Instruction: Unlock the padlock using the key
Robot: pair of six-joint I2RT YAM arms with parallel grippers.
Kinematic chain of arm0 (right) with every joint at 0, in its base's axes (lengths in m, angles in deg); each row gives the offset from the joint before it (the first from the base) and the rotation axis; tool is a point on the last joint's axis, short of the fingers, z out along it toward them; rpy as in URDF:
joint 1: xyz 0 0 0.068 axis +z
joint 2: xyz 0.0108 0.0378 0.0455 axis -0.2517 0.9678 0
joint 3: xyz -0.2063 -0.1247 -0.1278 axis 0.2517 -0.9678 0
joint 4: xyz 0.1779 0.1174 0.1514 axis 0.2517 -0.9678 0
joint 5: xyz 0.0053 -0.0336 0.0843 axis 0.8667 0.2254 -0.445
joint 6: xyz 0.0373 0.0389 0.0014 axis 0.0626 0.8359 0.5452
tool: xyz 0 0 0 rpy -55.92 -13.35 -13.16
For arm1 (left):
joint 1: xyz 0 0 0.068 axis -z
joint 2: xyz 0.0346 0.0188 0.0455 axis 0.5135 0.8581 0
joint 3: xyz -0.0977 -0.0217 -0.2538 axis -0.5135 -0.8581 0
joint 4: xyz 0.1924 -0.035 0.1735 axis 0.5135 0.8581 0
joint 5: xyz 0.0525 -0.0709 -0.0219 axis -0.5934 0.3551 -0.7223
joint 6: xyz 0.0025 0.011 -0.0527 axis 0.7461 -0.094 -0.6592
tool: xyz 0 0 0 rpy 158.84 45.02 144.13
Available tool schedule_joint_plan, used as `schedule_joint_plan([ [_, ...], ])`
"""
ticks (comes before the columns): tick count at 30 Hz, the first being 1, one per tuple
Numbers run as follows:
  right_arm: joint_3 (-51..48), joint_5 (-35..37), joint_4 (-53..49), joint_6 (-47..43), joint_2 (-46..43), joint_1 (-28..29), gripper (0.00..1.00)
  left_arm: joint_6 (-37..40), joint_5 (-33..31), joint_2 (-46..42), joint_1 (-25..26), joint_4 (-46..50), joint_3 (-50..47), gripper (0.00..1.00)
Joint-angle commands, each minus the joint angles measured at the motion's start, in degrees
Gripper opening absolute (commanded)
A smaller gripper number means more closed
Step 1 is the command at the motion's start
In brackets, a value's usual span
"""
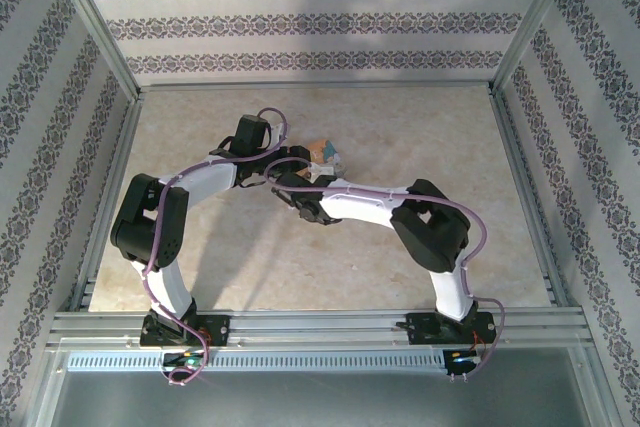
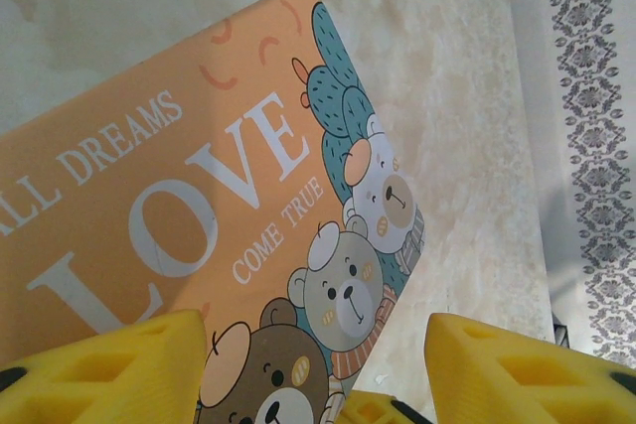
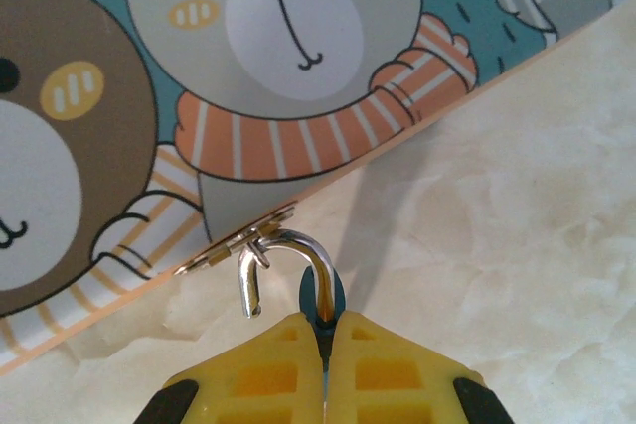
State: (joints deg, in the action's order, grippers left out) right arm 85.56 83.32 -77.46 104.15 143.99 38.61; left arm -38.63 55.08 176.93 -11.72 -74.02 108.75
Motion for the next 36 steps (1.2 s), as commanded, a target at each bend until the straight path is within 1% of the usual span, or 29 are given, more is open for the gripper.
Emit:
schedule_joint_plan([
  [1,4.43,7.87,-9.3,3.39,2.48,1.01,0.0,-0.83,-2.31,2.98,0.28,2.75,-2.02,0.6],
  [9,11.0,9.9,-13.57,3.84,8.25,3.15,0.0,-0.55,-2.49,2.82,0.32,3.32,-1.6,0.6],
  [13,11.66,9.53,-13.53,3.93,9.37,3.47,0.0,-0.66,-2.41,2.93,0.33,3.27,-1.62,0.6],
  [17,10.97,9.03,-12.35,3.38,8.49,3.5,0.01,-0.4,-2.45,2.83,0.25,3.52,-1.45,0.6],
  [22,9.01,8.13,-9.31,1.33,5.55,3.59,0.25,-0.31,-2.41,2.82,0.28,3.72,-1.37,0.6],
  [24,8.22,7.33,-8.32,0.43,4.31,3.72,0.32,-0.39,-2.45,2.86,0.3,3.78,-1.39,0.6],
  [27,6.44,7.15,-7.43,-0.01,1.86,4.09,0.33,-0.31,-2.56,2.9,0.32,3.98,-1.31,0.6],
  [29,4.78,6.89,-6.5,-0.24,-0.24,4.29,0.38,-0.2,-2.67,2.83,0.29,4.14,-1.31,0.6],
  [33,-0.63,6.34,-3.42,-0.64,-6.31,4.8,0.39,-0.05,-2.66,2.65,0.29,4.44,-1.34,0.6],
  [34,-2.49,6.2,-2.84,-0.64,-8.43,4.82,0.44,0.05,-2.71,2.51,0.3,4.64,-1.37,0.6],
  [36,-6.04,6.13,-1.07,-1.84,-12.27,4.82,0.46,0.29,-2.76,2.31,0.32,4.96,-1.34,0.6],
])
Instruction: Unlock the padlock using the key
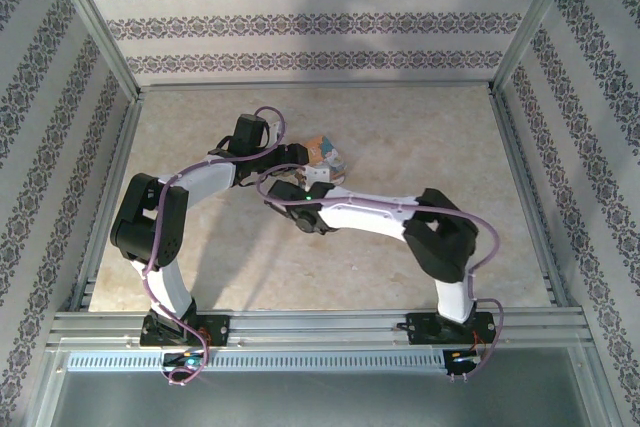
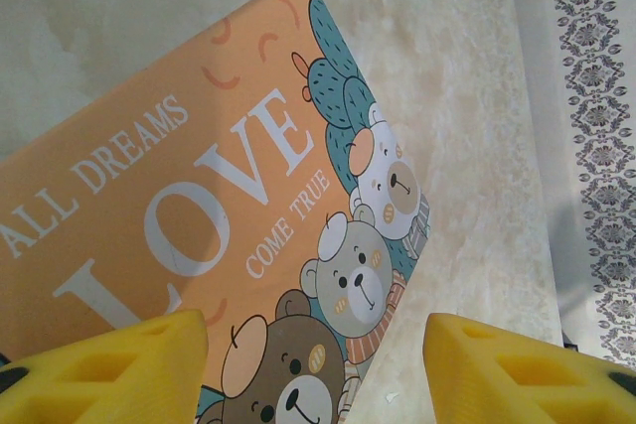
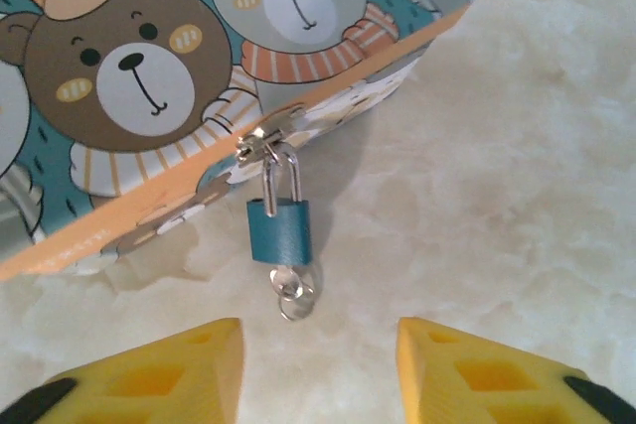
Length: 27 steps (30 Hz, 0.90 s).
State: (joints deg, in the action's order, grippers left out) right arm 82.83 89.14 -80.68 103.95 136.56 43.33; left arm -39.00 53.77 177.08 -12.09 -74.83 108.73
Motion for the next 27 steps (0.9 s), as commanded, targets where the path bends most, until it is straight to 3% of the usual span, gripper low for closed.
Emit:
schedule_joint_plan([
  [1,-5.33,0.68,3.14,-2.44,-6.9,0.1,0.49,0.81,-1.51,2.06,0.66,6.03,-1.31,0.6],
  [6,-16.2,-1.68,14.94,-14.0,-19.21,-0.37,0.66,1.54,-1.53,1.69,0.63,7.17,-1.1,0.6],
  [9,-23.02,-12.28,23.88,-19.88,-26.03,-4.23,0.76,1.89,-1.62,1.24,0.64,7.7,-1.37,0.6],
  [13,-31.95,-32.71,34.37,-20.25,-32.81,-14.13,0.81,2.0,-1.71,0.95,0.69,7.96,-1.64,0.6],
  [16,-37.97,-44.0,40.78,-19.13,-35.91,-20.28,0.98,2.13,-1.62,1.06,0.69,8.19,-1.61,0.6],
  [24,-47.43,-69.56,56.95,-15.27,-34.52,-33.78,0.98,2.44,-1.64,1.14,0.7,8.59,-1.67,0.6],
  [27,-47.29,-76.24,61.97,-14.65,-29.49,-36.36,0.89,2.44,-1.54,1.3,0.69,8.67,-1.5,0.6],
])
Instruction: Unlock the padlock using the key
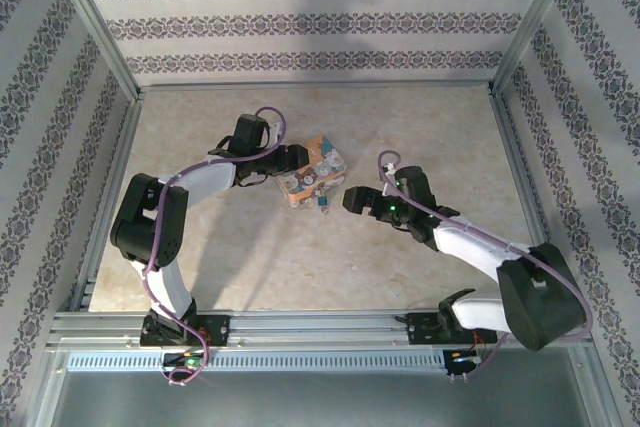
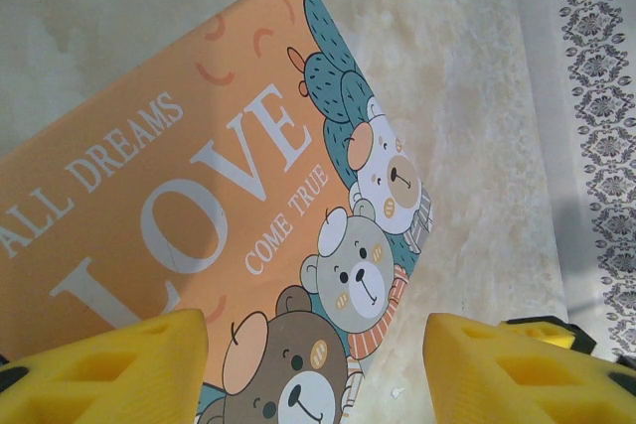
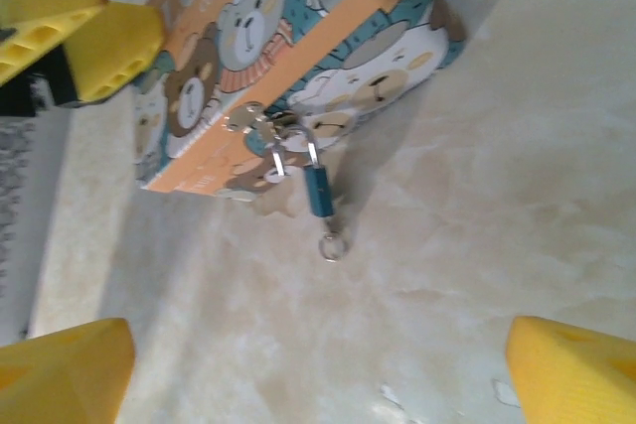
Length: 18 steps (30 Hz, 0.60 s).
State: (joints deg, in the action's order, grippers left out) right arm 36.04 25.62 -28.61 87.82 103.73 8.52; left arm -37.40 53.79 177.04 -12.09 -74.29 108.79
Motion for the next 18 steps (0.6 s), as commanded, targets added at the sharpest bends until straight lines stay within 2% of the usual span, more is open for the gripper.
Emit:
schedule_joint_plan([
  [1,-0.11,-14.05,11.13,2.13,5.14,-2.01,0.85,0.76,-1.56,1.34,0.62,8.15,-1.61,0.6],
  [3,0.75,-16.7,15.23,3.88,9.55,-2.44,0.77,0.76,-1.56,1.26,0.67,8.25,-1.56,0.6],
  [9,3.77,-16.66,21.85,6.25,18.93,-1.83,0.64,0.84,-1.66,1.32,0.68,8.65,-1.29,0.6],
  [18,7.08,-15.09,29.25,8.86,28.1,0.01,0.55,0.93,-1.56,1.65,0.64,8.82,-0.98,0.6],
])
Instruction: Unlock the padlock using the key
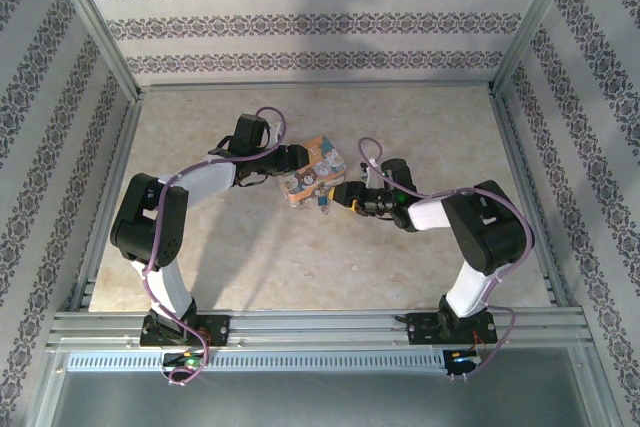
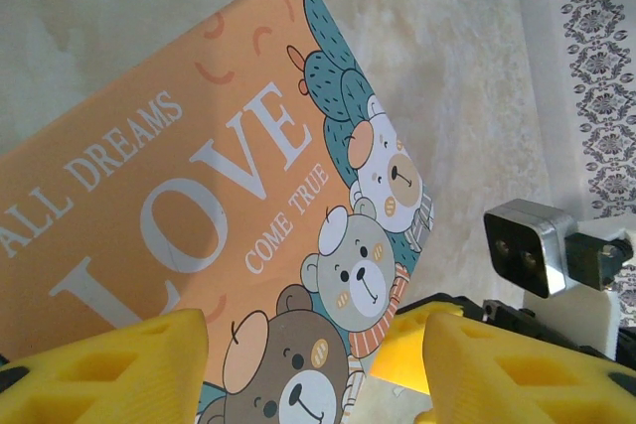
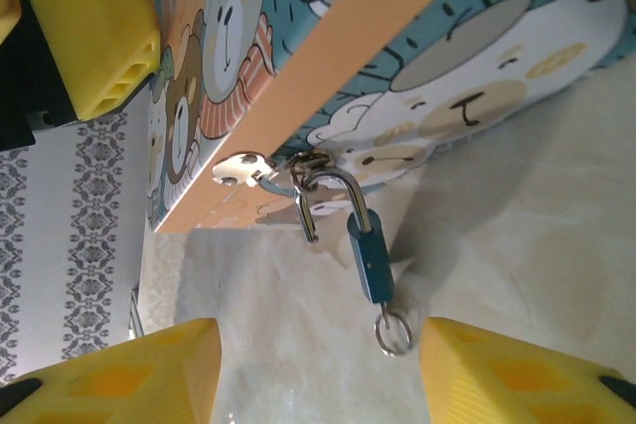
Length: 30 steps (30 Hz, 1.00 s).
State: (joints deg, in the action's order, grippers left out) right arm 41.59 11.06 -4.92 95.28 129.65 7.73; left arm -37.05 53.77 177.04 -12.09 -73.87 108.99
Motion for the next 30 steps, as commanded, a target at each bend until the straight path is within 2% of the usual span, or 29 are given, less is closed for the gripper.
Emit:
schedule_joint_plan([
  [1,1.78,-0.58,6.74,1.83,3.12,0.97,0.54,0.54,-1.46,1.65,0.65,8.32,-1.24,0.6],
  [8,3.73,-0.49,12.99,4.01,8.79,1.56,0.53,0.4,-1.39,1.65,0.64,8.07,-1.33,0.6],
  [16,5.23,0.19,14.39,5.05,12.64,2.17,0.42,0.16,-1.36,1.5,0.68,7.68,-1.56,0.6],
  [30,4.03,1.87,13.87,5.42,13.52,3.78,0.28,0.05,-1.45,1.5,0.68,7.54,-1.55,0.59],
])
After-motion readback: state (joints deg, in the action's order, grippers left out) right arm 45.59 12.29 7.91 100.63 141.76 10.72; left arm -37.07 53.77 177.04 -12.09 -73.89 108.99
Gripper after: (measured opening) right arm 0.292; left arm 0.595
